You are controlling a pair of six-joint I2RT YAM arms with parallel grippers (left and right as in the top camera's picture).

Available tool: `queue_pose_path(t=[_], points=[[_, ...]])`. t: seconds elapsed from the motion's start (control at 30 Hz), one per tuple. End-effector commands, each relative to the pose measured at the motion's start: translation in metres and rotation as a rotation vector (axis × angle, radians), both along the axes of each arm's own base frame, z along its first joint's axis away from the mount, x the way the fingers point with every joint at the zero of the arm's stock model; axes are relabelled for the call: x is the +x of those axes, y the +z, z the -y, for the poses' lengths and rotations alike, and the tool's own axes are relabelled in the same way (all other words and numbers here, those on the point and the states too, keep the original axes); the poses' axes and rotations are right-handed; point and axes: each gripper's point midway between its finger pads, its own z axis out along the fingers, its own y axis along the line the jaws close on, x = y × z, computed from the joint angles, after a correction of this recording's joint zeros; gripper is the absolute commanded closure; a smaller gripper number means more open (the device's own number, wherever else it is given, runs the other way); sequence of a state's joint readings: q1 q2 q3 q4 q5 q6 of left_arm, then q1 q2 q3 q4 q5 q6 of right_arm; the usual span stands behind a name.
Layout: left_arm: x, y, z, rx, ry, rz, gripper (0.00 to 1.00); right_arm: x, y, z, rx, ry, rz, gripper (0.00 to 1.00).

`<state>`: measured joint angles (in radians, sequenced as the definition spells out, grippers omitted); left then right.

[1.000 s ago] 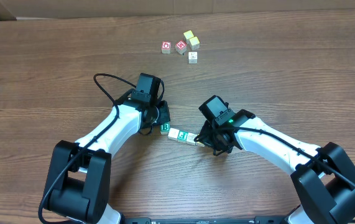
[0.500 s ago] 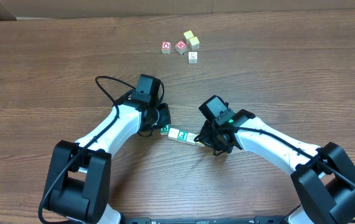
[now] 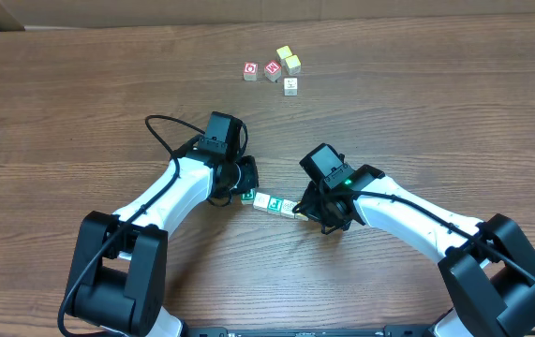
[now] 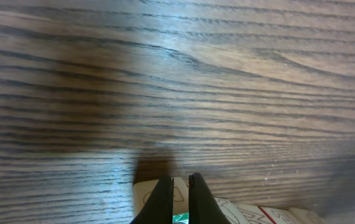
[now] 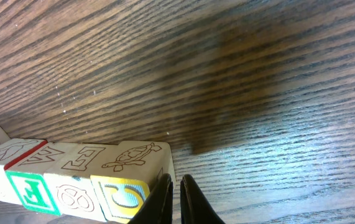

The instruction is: Flip 5 blocks

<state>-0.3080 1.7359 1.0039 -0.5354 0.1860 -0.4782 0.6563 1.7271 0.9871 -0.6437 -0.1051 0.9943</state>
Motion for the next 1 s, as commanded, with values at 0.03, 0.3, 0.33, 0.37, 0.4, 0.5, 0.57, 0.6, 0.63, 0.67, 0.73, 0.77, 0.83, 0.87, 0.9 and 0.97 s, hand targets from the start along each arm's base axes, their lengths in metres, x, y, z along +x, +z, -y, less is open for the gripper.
queue_pose_path(t=[0.03, 0.3, 0.33, 0.37, 0.4, 0.5, 0.57, 0.6, 0.63, 0.67, 0.73, 0.77, 0.83, 0.87, 0.9, 0.97], points=[[-0.005, -0.001, 0.009, -0.030, -0.052, -0.017, 0.96, -0.002, -0.003, 0.000, -0.009, 0.008, 0.001, 0.92], [-0.007, 0.000, 0.012, -0.046, -0.057, -0.024, 0.96, -0.002, -0.003, 0.000, -0.009, 0.008, 0.001, 0.91], [-0.006, 0.001, 0.013, -0.055, -0.059, -0.022, 0.96, -0.002, -0.003, 0.001, -0.009, 0.008, 0.001, 0.91], [-0.005, 0.002, 0.014, -0.059, -0.058, -0.018, 0.96, -0.002, -0.003, 0.001, -0.009, 0.008, 0.001, 0.91], [-0.003, 0.003, 0.014, -0.060, -0.057, -0.013, 0.96, -0.002, -0.003, 0.001, -0.009, 0.008, 0.001, 0.91], [0.006, 0.011, 0.013, -0.063, -0.048, 0.014, 0.96, -0.002, -0.003, 0.001, -0.009, 0.008, 0.001, 0.91], [0.011, 0.018, 0.013, -0.068, -0.045, 0.029, 0.96, -0.002, -0.003, 0.001, -0.009, 0.008, 0.001, 0.91], [0.013, 0.020, 0.013, -0.068, -0.045, 0.035, 0.96, -0.002, -0.003, 0.001, -0.009, 0.008, 0.000, 0.91], [0.015, 0.022, 0.014, -0.070, -0.046, 0.040, 0.96, -0.002, -0.003, 0.001, -0.009, 0.008, 0.000, 0.91], [0.016, 0.023, 0.013, -0.063, -0.044, 0.043, 0.96, -0.002, -0.003, 0.001, -0.009, 0.008, 0.001, 0.91], [0.019, 0.024, 0.006, -0.022, -0.029, 0.051, 0.96, -0.002, -0.003, 0.001, -0.009, 0.008, 0.000, 0.91], [0.020, 0.023, 0.001, 0.010, -0.018, 0.057, 0.96, -0.002, -0.003, 0.001, -0.009, 0.008, 0.001, 0.91], [0.019, 0.020, -0.011, 0.069, 0.008, 0.051, 0.96, -0.002, -0.003, 0.001, -0.009, 0.008, 0.001, 0.91], [0.016, 0.018, -0.017, 0.103, 0.017, 0.038, 0.96, -0.002, -0.003, 0.001, -0.010, 0.008, 0.001, 0.91], [0.013, 0.016, -0.021, 0.126, 0.021, 0.025, 0.96, -0.002, -0.003, 0.001, -0.010, 0.008, 0.001, 0.91], [0.004, 0.013, -0.031, 0.176, 0.028, -0.011, 0.96, -0.002, -0.003, 0.001, -0.009, 0.008, 0.000, 0.91]])
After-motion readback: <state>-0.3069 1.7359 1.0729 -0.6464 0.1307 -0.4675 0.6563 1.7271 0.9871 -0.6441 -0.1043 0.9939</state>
